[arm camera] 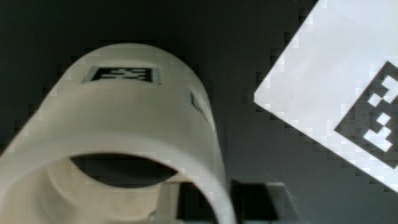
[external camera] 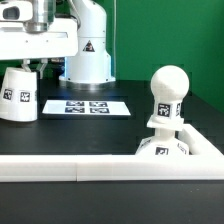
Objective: Assemble lamp
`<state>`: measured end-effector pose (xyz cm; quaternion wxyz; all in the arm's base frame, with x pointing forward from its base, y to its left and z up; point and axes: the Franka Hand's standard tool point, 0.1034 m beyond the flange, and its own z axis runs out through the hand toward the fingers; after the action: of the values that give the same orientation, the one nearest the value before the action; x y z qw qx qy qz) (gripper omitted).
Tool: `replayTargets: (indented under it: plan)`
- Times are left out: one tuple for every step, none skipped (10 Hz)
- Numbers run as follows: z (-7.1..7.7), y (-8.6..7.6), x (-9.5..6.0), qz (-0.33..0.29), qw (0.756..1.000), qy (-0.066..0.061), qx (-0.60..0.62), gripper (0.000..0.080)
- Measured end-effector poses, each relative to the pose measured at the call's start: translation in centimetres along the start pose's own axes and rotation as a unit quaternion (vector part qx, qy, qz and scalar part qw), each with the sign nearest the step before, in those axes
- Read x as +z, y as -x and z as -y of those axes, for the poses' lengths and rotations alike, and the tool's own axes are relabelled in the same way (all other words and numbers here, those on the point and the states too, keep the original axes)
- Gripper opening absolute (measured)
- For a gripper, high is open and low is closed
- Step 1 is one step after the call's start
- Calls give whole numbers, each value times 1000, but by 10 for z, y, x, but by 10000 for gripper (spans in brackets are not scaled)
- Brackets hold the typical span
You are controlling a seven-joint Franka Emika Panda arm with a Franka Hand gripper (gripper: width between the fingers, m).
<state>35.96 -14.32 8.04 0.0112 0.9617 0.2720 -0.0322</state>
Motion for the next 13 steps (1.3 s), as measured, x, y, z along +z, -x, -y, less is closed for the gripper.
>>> replayTargets:
  plan:
    - [4,-3,-1,2,1000,-2,12,45]
    - [17,-17,-5,6,1000,-9,28,45]
    - [31,-37,-12,9,999,-11,40,45]
    - [42,-54,-18,13,998,-13,52,45]
    - [53,-76,-28,21,997,-20,64,45]
    - [58,-103,-47,27,997,-26,71,45]
    - [58,-121,-62,30,996,-29,80,45]
    - [56,-144,-80,30,995,-28,92,45]
    - [52,-169,-95,25,993,-28,113,45]
    - [49,-188,-105,24,991,-25,129,45]
    - [45,-206,-112,27,988,-27,152,45]
    - [39,-222,-118,23,985,-32,168,45]
    - [40,-220,-115,22,986,-32,165,45]
